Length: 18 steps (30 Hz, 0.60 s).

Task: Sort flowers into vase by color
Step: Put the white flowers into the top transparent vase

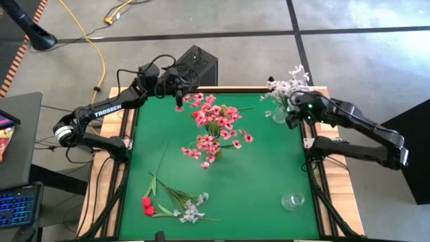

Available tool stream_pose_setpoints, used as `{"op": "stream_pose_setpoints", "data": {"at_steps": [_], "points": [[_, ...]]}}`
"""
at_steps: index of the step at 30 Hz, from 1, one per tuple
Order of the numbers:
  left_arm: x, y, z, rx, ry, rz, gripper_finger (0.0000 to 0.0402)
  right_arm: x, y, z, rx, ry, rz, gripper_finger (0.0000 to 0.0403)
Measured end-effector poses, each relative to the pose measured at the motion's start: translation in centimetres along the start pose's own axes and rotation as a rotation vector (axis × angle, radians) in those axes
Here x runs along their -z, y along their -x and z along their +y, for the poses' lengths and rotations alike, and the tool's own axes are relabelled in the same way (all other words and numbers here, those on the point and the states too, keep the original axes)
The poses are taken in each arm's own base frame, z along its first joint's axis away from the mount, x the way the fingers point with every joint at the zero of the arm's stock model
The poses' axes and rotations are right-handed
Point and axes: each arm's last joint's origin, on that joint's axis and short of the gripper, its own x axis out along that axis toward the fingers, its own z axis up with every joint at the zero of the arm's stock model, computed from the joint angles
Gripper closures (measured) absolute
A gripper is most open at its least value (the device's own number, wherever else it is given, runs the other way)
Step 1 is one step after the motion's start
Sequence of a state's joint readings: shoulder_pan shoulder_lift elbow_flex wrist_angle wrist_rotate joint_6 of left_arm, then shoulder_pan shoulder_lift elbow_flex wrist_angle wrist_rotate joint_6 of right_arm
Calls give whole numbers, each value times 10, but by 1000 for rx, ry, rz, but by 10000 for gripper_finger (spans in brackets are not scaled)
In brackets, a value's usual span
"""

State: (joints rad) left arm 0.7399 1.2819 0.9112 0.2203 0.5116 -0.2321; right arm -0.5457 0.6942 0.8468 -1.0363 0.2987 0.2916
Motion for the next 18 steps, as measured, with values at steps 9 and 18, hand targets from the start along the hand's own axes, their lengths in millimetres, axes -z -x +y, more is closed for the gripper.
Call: {"op": "stream_pose_setpoints", "data": {"at_steps": [9,18], "points": [[2,0,0,16,10,22,401,-14,13,4,-85,24,151,163],[16,2,-2,122,76,173,401,-19,40,6,-321,-50,319,163]]}}
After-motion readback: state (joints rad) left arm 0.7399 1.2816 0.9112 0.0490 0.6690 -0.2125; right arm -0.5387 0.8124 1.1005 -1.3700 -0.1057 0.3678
